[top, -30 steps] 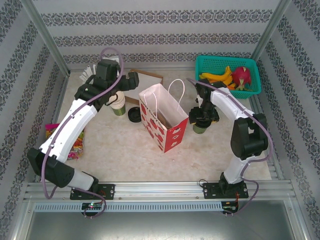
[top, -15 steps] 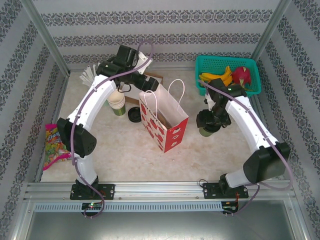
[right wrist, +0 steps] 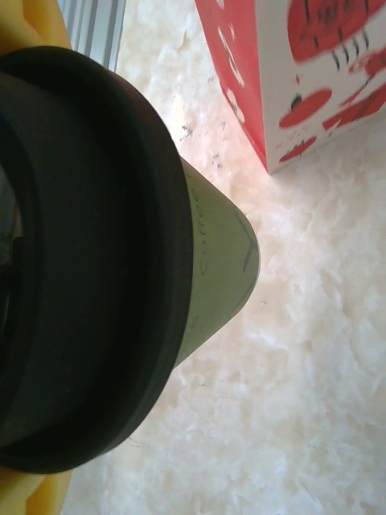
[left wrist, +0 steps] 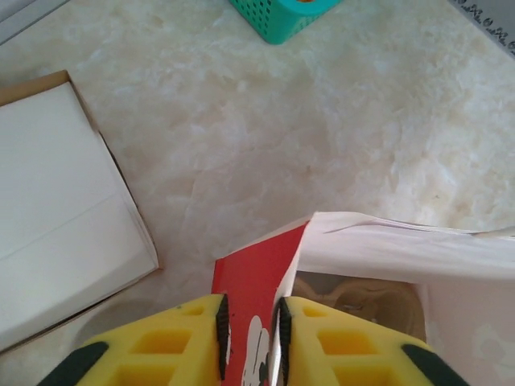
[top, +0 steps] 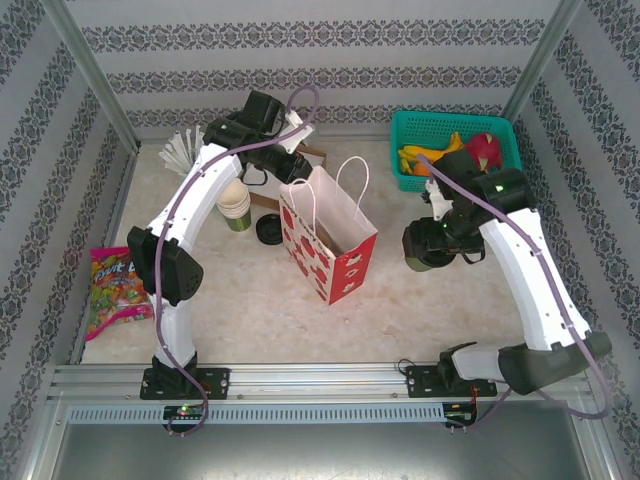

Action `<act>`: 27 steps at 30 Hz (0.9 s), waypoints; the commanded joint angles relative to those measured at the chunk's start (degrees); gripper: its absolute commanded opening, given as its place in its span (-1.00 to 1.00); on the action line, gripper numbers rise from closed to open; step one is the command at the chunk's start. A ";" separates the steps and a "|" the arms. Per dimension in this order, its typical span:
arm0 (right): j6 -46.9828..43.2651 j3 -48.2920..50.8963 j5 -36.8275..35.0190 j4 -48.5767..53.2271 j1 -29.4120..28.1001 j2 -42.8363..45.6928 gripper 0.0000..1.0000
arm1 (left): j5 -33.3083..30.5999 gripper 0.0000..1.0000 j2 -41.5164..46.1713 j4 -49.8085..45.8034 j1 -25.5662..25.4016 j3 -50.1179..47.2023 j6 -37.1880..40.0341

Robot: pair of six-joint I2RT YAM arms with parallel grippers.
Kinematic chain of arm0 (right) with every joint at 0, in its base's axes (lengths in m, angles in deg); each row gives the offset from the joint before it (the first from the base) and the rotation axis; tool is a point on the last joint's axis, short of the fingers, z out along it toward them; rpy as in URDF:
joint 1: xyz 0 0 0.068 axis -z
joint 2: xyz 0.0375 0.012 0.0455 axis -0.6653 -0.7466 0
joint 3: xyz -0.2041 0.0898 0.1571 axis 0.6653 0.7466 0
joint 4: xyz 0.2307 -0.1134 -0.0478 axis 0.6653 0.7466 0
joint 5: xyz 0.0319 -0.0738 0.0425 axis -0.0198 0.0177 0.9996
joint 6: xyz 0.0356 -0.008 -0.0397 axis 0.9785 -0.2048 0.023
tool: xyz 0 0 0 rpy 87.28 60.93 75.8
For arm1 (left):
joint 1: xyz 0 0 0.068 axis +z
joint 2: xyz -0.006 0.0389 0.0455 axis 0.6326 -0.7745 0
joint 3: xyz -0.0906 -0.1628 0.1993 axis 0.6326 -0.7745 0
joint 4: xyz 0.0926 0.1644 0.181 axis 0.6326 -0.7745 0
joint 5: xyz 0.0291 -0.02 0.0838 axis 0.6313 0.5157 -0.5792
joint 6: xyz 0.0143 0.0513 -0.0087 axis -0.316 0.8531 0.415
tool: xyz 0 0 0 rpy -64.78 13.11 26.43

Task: Pack the takeout coffee

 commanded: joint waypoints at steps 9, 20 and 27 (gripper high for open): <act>6.28 -18.31 -1.20 11.79 -9.58 0.24 0.39 | 2.84 -0.74 0.22 -1.17 -2.57 1.28 -6.03; 7.88 -36.08 -2.14 11.61 -22.24 -10.36 0.37 | -3.97 0.28 4.67 1.09 -3.03 1.35 -11.76; 7.74 -39.91 -4.58 11.79 -25.12 -18.13 0.37 | -17.57 0.99 11.37 2.08 -2.98 -0.73 -21.68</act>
